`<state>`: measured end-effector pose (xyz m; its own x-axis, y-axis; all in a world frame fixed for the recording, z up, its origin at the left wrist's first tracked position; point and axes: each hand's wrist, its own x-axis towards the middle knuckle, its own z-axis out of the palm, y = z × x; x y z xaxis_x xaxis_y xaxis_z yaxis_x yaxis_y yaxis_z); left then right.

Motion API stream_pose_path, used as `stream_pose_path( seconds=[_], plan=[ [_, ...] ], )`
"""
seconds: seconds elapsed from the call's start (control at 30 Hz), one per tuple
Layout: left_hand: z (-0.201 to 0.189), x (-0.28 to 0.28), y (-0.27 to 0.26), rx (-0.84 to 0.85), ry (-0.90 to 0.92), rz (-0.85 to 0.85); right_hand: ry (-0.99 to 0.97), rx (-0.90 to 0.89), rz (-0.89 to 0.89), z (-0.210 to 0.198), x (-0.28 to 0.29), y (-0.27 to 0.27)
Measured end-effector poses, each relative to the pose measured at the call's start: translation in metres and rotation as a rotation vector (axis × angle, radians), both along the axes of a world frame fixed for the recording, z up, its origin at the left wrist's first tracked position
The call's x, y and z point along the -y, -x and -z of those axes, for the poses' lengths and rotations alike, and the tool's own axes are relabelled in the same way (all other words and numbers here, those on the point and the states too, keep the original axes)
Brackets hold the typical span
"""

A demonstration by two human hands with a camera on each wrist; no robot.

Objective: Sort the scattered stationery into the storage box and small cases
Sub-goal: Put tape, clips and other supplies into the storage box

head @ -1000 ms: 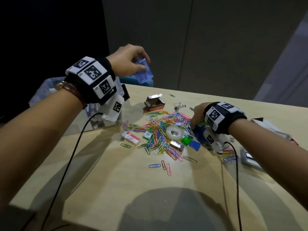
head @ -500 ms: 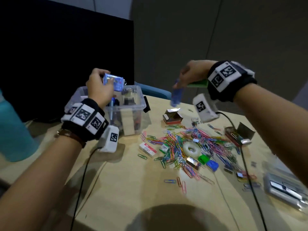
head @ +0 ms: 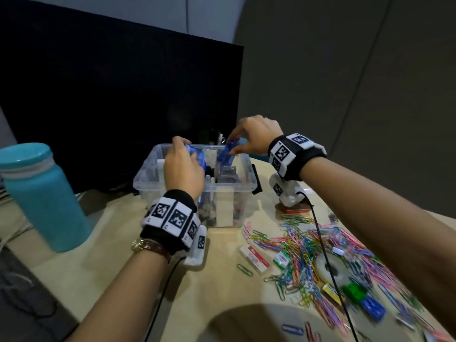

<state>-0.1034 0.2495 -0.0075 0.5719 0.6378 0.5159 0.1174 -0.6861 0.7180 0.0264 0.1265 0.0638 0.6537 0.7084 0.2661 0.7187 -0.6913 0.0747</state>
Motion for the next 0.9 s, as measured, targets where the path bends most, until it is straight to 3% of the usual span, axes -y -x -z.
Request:
stream_pose_path(
  seconds=[0.1, 0.27, 0.43, 0.53, 0.9],
  plan=[
    [0.002, -0.001, 0.001, -0.05, -0.064, 0.005, 0.062, 0.013, -0.066, 0.008, -0.009, -0.008],
    [0.002, 0.0, 0.001, -0.081, -0.095, 0.0, 0.083, 0.03, 0.051, 0.013, -0.018, -0.016],
    [0.003, 0.0, 0.001, -0.094, -0.118, -0.007, 0.218, 0.039, 0.008, 0.019, -0.029, -0.012],
    [0.003, -0.001, 0.001, -0.095, -0.136, 0.001, 0.2, 0.081, 0.025, 0.01, -0.028, -0.016],
    [0.002, 0.002, 0.002, -0.073, -0.113, 0.007, 0.135, -0.115, -0.012, 0.011, -0.033, -0.028]
  ],
)
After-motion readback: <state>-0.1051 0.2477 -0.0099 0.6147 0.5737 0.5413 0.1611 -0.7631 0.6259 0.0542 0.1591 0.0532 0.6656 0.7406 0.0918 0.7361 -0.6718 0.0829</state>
